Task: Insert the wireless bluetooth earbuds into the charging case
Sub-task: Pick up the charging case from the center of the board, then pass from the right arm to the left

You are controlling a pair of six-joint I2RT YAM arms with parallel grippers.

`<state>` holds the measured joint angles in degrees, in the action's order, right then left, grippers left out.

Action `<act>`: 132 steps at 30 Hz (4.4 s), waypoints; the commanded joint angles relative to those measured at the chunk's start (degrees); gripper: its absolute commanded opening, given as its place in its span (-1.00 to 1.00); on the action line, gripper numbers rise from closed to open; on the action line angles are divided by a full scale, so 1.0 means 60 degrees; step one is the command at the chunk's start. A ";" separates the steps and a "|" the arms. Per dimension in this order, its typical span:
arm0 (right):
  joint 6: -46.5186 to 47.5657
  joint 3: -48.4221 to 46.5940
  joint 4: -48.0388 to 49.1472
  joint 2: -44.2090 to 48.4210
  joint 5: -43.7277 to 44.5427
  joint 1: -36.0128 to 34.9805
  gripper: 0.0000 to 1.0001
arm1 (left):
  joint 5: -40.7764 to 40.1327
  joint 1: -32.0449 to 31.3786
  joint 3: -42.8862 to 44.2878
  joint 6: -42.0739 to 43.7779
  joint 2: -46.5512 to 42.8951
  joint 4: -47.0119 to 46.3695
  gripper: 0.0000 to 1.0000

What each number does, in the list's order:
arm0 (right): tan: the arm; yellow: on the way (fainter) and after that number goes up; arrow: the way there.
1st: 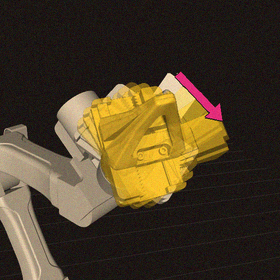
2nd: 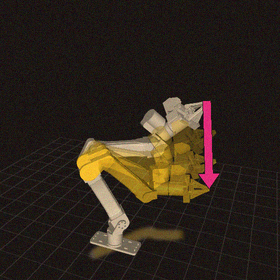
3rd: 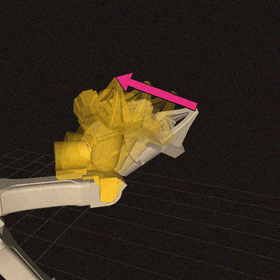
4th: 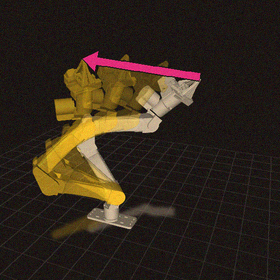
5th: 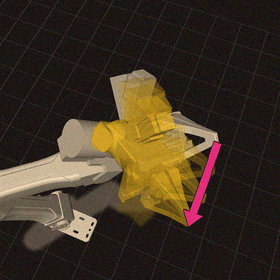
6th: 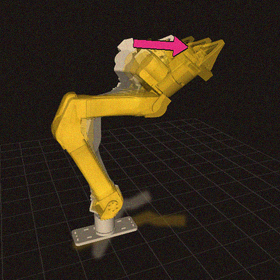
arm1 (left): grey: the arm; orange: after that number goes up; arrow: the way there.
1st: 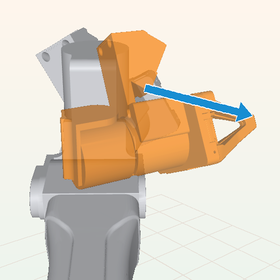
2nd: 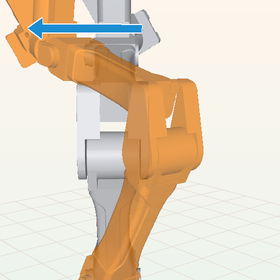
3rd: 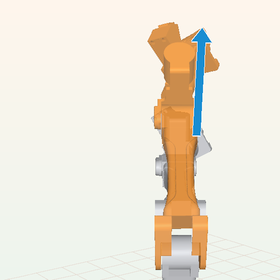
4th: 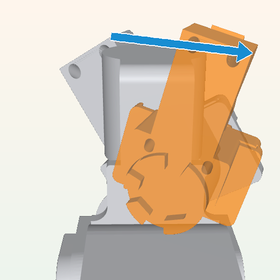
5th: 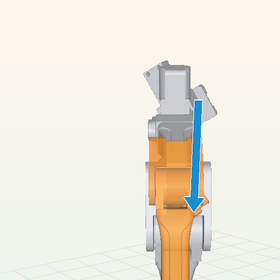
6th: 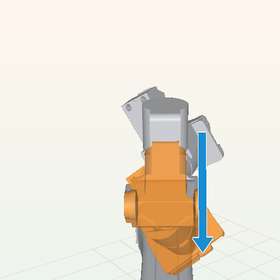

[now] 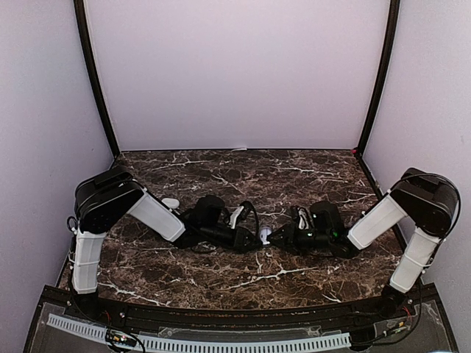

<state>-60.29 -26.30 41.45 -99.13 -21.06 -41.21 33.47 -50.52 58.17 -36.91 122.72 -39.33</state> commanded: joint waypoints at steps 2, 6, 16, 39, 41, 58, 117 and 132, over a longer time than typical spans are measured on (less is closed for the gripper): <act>0.0405 0.0259 0.0010 -0.0016 -0.0026 0.0289 -0.15 | 0.0090 -0.0061 -0.0129 -0.0051 -0.0068 -0.0032 -0.50; 0.0943 0.0312 -0.0226 0.0229 -0.0214 0.0577 -0.11 | 0.0028 -0.0047 -0.0186 -0.0043 -0.0256 -0.0080 -0.50; 0.2290 -0.0333 -0.1618 0.0601 -0.0611 0.1061 -0.05 | -0.0603 0.0003 -0.0147 0.0087 -0.0739 0.0230 -0.36; 0.2139 -0.1210 -0.0840 -0.1102 -0.2358 0.1419 -0.24 | -0.0262 0.0437 0.0828 -0.0560 0.0069 0.0411 -0.17; 0.1973 -0.1139 -0.0688 -0.1133 -0.2421 0.1419 -0.26 | -0.0136 0.0437 0.0903 -0.0617 0.0184 0.0351 -0.35; 0.1055 -0.0661 0.0815 -0.1302 -0.2971 0.1420 -0.29 | -0.0189 0.0438 0.0759 -0.0535 0.0363 0.0686 -0.72; 0.9013 -0.2880 -0.5128 0.4133 -0.0676 -0.2001 -0.64 | 0.0726 0.0850 -0.5522 0.4881 -0.8187 -0.1435 0.81; 1.2654 -0.3232 -0.5164 0.3882 -0.0289 -0.3309 -0.72 | 0.2523 0.0698 -0.6958 0.5651 -0.6297 -0.6720 0.98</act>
<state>8.14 -42.87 11.42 -74.15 -23.31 -59.70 45.19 -45.43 15.09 -5.06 83.29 -70.78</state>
